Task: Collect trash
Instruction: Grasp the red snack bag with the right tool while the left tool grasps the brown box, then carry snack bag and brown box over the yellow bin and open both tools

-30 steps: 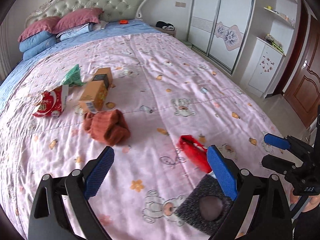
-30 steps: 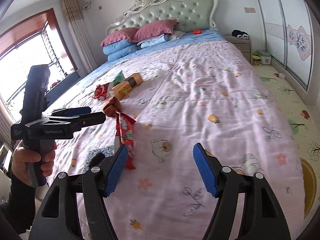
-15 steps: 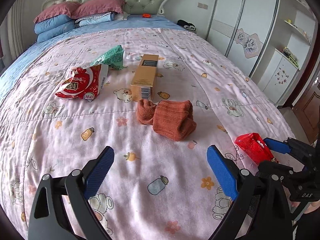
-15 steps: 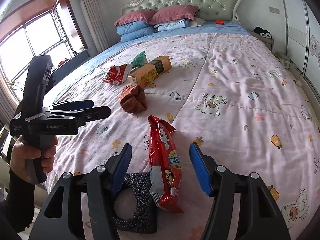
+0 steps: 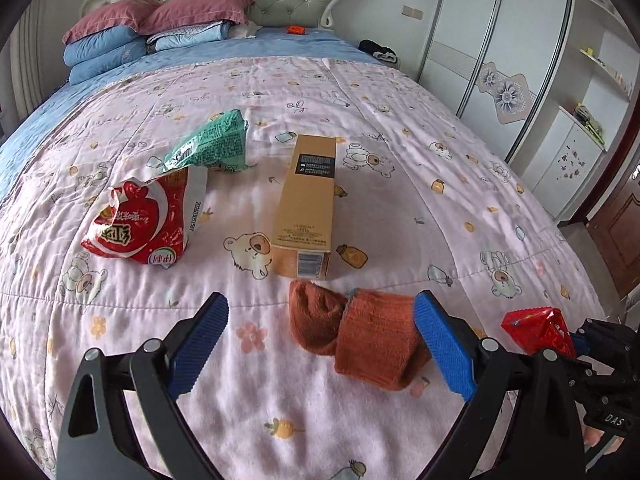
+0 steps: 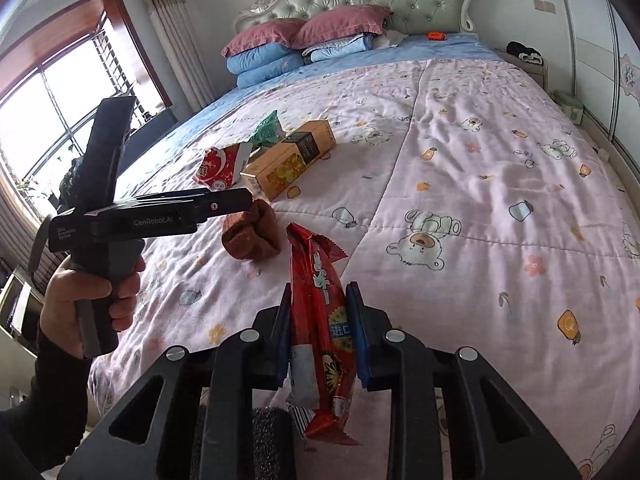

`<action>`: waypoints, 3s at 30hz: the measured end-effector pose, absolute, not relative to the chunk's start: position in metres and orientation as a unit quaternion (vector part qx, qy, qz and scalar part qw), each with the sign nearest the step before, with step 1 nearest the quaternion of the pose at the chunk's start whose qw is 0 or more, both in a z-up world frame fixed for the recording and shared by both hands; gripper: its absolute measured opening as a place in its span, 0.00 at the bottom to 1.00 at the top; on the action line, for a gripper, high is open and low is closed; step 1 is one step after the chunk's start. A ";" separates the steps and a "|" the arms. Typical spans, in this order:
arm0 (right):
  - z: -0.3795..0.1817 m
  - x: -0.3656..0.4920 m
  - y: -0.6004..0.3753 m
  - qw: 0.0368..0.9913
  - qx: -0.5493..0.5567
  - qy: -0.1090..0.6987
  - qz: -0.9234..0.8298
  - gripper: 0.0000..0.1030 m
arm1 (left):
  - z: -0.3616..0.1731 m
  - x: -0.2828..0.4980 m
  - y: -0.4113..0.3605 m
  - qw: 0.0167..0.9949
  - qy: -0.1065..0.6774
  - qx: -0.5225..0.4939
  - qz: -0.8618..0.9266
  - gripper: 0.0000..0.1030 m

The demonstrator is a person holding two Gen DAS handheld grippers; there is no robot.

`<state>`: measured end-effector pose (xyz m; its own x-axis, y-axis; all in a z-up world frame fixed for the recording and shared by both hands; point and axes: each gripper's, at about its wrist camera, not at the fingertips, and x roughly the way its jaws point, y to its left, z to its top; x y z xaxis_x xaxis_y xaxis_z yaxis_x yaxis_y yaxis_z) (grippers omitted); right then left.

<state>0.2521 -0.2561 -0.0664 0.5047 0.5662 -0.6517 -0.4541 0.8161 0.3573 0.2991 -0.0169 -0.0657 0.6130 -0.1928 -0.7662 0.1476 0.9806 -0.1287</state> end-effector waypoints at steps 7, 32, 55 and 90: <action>-0.067 0.276 -0.247 0.859 0.081 0.396 0.315 0.24 | -0.070 0.356 -0.024 0.892 0.444 -0.027 -0.082 0.91; -0.075 0.279 -0.280 0.873 0.163 0.356 0.289 0.24 | -0.061 0.338 -0.033 0.923 0.379 0.011 -0.071 0.35; -0.045 0.194 -0.382 0.930 0.138 0.309 0.143 0.24 | -0.031 0.207 -0.215 0.900 0.372 0.099 -0.205 0.35; -0.120 0.085 -0.665 0.916 0.233 0.320 -0.067 0.25 | -0.107 0.161 -0.533 0.790 0.426 0.212 -0.386 0.35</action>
